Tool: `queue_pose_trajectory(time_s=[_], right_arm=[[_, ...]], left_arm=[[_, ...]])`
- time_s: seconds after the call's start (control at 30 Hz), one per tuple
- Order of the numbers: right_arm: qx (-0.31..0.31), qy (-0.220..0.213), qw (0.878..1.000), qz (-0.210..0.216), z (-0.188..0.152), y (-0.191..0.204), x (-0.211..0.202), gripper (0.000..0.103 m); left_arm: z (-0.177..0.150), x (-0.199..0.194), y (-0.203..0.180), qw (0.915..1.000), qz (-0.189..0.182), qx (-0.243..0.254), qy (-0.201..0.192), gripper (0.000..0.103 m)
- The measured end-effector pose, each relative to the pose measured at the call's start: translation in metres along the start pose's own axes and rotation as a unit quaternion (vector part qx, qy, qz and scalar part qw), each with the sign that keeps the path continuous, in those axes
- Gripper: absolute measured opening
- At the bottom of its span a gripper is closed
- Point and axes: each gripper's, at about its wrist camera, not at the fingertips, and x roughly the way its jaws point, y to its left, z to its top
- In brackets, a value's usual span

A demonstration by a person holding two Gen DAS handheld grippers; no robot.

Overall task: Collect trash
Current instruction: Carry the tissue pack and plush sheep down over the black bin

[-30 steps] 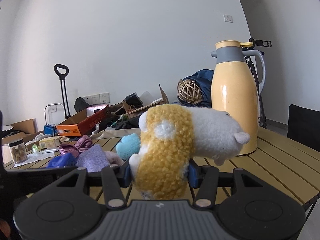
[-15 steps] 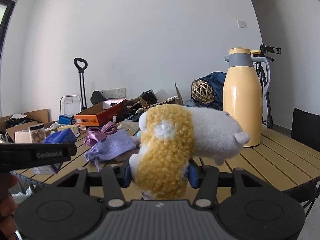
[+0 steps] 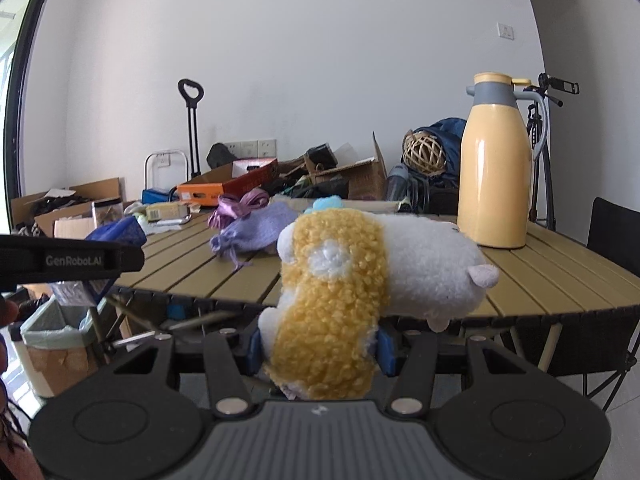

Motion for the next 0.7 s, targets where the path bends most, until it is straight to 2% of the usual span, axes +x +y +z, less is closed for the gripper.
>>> queue_pose_trajectory(time_s=[0.47,0.7], right_arm=[[-0.008,0.083,0.996,0.009,-0.046,0.010,-0.008,0.051],[-0.002,0.126,0.992,0.001,-0.066,0.002,0.006,0.051]], left_arm=[[-0.047,-0.005,0.013,0.9977,0.015,0.034,0.057,0.051],[-0.083,0.016,0.023,0.9913,0.020,0.053,0.119,0.051]])
